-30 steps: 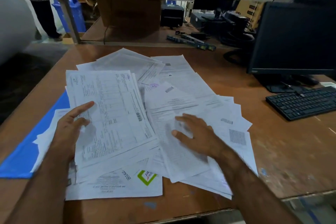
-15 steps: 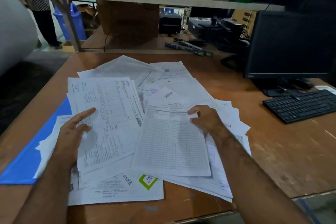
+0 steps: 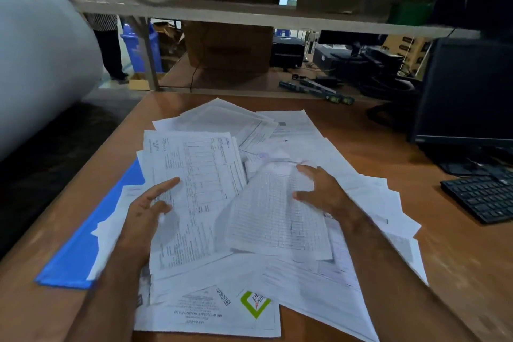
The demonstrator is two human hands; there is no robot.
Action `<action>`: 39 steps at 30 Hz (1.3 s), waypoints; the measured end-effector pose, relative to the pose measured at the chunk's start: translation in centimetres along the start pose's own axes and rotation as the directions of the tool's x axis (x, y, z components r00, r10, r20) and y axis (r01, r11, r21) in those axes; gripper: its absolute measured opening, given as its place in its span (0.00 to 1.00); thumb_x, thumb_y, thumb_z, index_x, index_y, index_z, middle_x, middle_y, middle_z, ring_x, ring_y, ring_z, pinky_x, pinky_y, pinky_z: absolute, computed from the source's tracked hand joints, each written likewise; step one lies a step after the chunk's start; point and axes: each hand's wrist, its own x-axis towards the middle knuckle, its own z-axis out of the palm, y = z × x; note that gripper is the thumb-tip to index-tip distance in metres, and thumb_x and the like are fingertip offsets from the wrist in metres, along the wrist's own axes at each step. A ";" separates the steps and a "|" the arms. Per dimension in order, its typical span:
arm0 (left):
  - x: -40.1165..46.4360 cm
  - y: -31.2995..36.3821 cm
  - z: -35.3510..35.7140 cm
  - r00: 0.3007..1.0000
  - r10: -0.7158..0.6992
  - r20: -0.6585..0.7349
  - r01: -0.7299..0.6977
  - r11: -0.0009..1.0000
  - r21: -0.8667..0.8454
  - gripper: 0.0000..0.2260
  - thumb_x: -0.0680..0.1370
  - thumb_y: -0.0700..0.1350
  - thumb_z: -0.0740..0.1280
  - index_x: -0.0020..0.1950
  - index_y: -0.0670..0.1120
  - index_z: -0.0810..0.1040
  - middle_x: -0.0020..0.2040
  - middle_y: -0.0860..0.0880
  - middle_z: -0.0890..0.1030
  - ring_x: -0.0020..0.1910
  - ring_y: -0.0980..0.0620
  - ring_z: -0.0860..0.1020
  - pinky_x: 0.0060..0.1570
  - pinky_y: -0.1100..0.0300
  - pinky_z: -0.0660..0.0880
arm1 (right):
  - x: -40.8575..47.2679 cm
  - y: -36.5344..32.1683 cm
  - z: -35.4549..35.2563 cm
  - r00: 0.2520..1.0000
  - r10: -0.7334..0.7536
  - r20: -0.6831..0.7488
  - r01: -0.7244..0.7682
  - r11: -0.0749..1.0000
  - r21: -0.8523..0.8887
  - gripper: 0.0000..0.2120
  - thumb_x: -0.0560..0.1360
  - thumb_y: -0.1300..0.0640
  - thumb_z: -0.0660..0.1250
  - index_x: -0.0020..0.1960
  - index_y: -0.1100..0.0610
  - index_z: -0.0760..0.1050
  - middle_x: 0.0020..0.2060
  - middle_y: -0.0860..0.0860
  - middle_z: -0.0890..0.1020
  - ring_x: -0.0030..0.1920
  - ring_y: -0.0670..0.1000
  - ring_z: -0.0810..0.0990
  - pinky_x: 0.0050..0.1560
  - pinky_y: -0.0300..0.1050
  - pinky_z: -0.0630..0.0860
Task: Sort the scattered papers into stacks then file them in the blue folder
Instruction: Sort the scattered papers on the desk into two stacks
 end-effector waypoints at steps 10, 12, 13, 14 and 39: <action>0.4 0.0 0.0 0.999 -0.046 -0.026 0.046 0.999 -0.021 0.26 0.76 0.28 0.59 0.63 0.51 0.83 0.62 0.65 0.80 0.61 0.66 0.78 0.56 0.69 0.75 | -3.1 -6.1 -2.9 0.939 -0.331 -0.094 0.176 0.228 0.958 0.22 0.79 0.64 0.67 0.68 0.46 0.77 0.63 0.45 0.82 0.62 0.53 0.82 0.52 0.49 0.84; 0.4 -0.1 -0.1 0.999 -0.032 -0.041 0.032 0.999 0.010 0.26 0.75 0.28 0.59 0.63 0.52 0.84 0.61 0.65 0.81 0.62 0.65 0.77 0.57 0.67 0.75 | -2.2 -6.3 -1.5 0.935 -0.354 -0.021 0.175 0.409 0.895 0.23 0.78 0.62 0.71 0.69 0.45 0.77 0.65 0.43 0.80 0.66 0.52 0.80 0.60 0.52 0.81; 0.5 -0.1 -0.1 0.999 -0.028 -0.046 0.028 1.000 0.000 0.26 0.75 0.28 0.59 0.63 0.51 0.84 0.61 0.65 0.81 0.61 0.64 0.78 0.57 0.66 0.76 | -1.5 -5.9 -0.4 0.937 -0.349 0.000 0.223 0.598 0.770 0.24 0.77 0.60 0.73 0.70 0.44 0.76 0.66 0.39 0.79 0.68 0.47 0.78 0.65 0.50 0.78; 0.5 -0.1 -0.1 0.999 -0.026 -0.042 0.025 1.000 -0.016 0.27 0.75 0.28 0.59 0.63 0.51 0.83 0.63 0.64 0.81 0.61 0.63 0.78 0.56 0.67 0.77 | -0.6 -5.3 0.8 0.939 -0.344 0.018 0.266 0.756 0.599 0.26 0.76 0.58 0.75 0.71 0.44 0.75 0.67 0.36 0.77 0.69 0.43 0.75 0.69 0.46 0.73; 0.3 -0.5 -0.1 0.997 0.004 0.073 0.000 0.998 -0.056 0.22 0.79 0.29 0.63 0.65 0.49 0.83 0.66 0.55 0.81 0.64 0.57 0.79 0.56 0.67 0.77 | -1.4 -7.9 8.7 0.951 -0.203 0.234 0.268 0.917 -0.294 0.35 0.78 0.27 0.55 0.80 0.33 0.47 0.83 0.48 0.39 0.82 0.51 0.39 0.75 0.70 0.41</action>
